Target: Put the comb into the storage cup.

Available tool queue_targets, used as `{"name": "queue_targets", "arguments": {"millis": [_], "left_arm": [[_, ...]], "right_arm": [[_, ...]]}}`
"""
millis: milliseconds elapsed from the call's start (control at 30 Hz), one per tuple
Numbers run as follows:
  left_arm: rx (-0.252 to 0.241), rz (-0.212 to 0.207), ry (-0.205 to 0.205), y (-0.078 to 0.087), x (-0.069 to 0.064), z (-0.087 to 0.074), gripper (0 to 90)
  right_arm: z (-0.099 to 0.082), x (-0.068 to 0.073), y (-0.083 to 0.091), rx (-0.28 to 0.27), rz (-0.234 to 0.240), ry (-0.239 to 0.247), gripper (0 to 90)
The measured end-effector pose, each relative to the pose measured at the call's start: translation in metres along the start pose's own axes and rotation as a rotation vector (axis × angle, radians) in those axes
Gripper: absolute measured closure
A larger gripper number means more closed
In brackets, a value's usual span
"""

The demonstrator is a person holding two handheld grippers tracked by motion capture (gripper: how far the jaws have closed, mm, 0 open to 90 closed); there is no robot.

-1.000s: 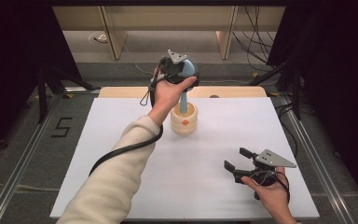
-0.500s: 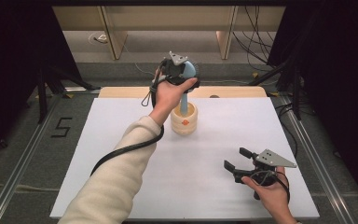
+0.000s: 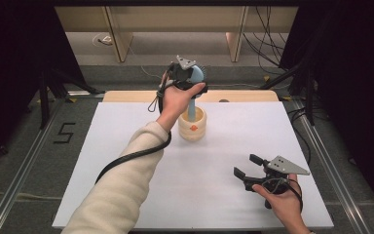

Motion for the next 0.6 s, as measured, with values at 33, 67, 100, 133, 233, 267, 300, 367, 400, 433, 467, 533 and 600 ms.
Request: {"name": "queue_targets", "arguments": {"millis": [33,67,100,133,233,267,300,367,400,433,467,533,600], "left_arm": [[0.001,0.000,0.001,-0.0003,0.0000,-0.0003,19.1],[0.002,-0.001,0.002,-0.0006,0.0000,-0.0008,19.1],[0.004,0.000,0.001,-0.0009,-0.0001,-0.0013,19.0],[0.005,0.000,0.000,-0.0014,-0.0001,-0.0018,19.1],[0.010,0.002,0.002,-0.0030,-0.0002,-0.0040,19.1],[0.012,0.002,-0.001,-0.0034,-0.0002,-0.0048,19.1],[0.013,0.003,-0.001,-0.0039,-0.0003,-0.0056,19.1],[0.017,0.002,-0.001,-0.0047,-0.0002,-0.0071,19.1],[0.018,0.003,-0.002,-0.0050,-0.0002,-0.0075,19.1],[0.019,0.004,-0.003,-0.0053,-0.0003,-0.0080,19.1],[0.020,0.004,-0.001,-0.0055,-0.0005,-0.0084,19.1],[0.021,0.002,-0.001,-0.0059,-0.0009,-0.0089,19.1],[0.020,0.003,-0.002,-0.0061,-0.0011,-0.0092,19.1]], "right_arm": [[0.0000,-0.0002,0.0000,-0.001,0.000,0.002,17.2],[-0.0001,-0.0004,-0.0001,-0.003,-0.001,0.002,17.2],[-0.0001,-0.0005,0.0000,-0.002,-0.001,0.001,17.2],[-0.0001,-0.0004,0.0001,-0.003,-0.002,0.001,17.2],[-0.0001,-0.0004,0.0000,-0.003,-0.001,0.002,17.2],[-0.0001,-0.0004,0.0000,-0.001,0.000,0.003,17.2],[-0.0001,-0.0004,0.0000,-0.002,-0.001,0.002,17.2],[-0.0001,-0.0004,0.0000,-0.003,-0.002,0.000,17.1],[-0.0001,-0.0005,0.0000,-0.003,-0.001,0.001,17.2],[-0.0001,-0.0006,0.0001,-0.002,-0.001,0.002,17.1],[-0.0002,-0.0005,0.0000,-0.002,-0.001,0.001,17.2],[-0.0002,-0.0004,0.0000,-0.002,0.000,0.001,17.2],[-0.0002,-0.0005,-0.0001,-0.002,0.000,0.002,17.2]]}}
Point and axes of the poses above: each handheld gripper's, and its own axes: y roughly backward along the jaws, z roughly out of its top, x roughly to its left, the point moved 3 cm from there along -y, roughly forward along the jaws, and after that the axes turned 13 degrees about z, right-handed, at the moved point
